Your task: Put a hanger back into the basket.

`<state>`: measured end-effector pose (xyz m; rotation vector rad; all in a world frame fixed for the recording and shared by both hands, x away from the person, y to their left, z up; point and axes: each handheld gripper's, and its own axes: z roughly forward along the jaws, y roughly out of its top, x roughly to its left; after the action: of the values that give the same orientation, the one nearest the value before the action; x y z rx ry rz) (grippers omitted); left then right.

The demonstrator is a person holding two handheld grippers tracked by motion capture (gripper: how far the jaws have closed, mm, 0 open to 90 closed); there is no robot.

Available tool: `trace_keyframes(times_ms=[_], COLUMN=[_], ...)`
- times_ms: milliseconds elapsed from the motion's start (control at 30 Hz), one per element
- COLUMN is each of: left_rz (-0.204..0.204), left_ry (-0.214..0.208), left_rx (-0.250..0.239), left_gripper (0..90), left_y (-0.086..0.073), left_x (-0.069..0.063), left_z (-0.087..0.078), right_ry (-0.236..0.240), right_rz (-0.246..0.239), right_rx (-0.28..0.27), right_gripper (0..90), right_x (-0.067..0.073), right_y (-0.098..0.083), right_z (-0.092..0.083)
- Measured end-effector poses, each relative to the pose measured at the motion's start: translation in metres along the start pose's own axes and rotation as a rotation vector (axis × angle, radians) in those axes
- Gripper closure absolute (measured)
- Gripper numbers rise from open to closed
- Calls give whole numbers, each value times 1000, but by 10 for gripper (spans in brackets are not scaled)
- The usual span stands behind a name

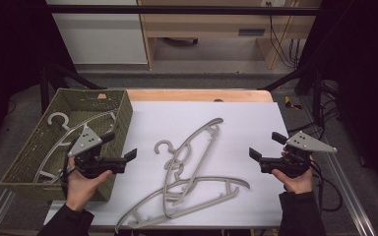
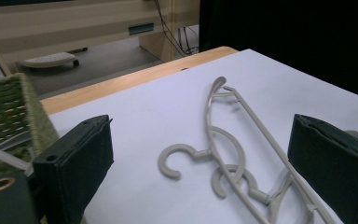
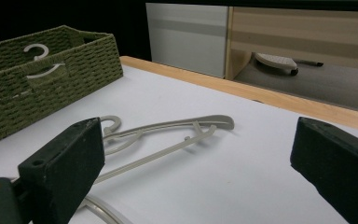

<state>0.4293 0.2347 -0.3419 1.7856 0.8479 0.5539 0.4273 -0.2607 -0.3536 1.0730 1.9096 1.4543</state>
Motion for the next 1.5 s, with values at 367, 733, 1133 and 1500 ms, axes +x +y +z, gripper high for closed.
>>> trace_keyframes(times_ms=[367, 733, 1133, 1500], left_rz=[25, 23, -42, -27], left_ry=[-53, -62, -63, -76], left_rx=[71, 200, 367, 502], left_gripper=[87, 135, 293, 461], left_y=[-5, -24, -59, -77], left_x=[-31, -52, -44, -48], left_z=[37, 78, 107, 126], right_ry=[-2, 2, 6, 13], right_rz=[-1, -7, -11, -22], right_rx=[7, 11, 23, 29], right_gripper=[30, 31, 31, 31], right_x=[1, 1, 3, 3], right_y=[0, -1, -3, -3], right_z=[2, 3, 7, 7])
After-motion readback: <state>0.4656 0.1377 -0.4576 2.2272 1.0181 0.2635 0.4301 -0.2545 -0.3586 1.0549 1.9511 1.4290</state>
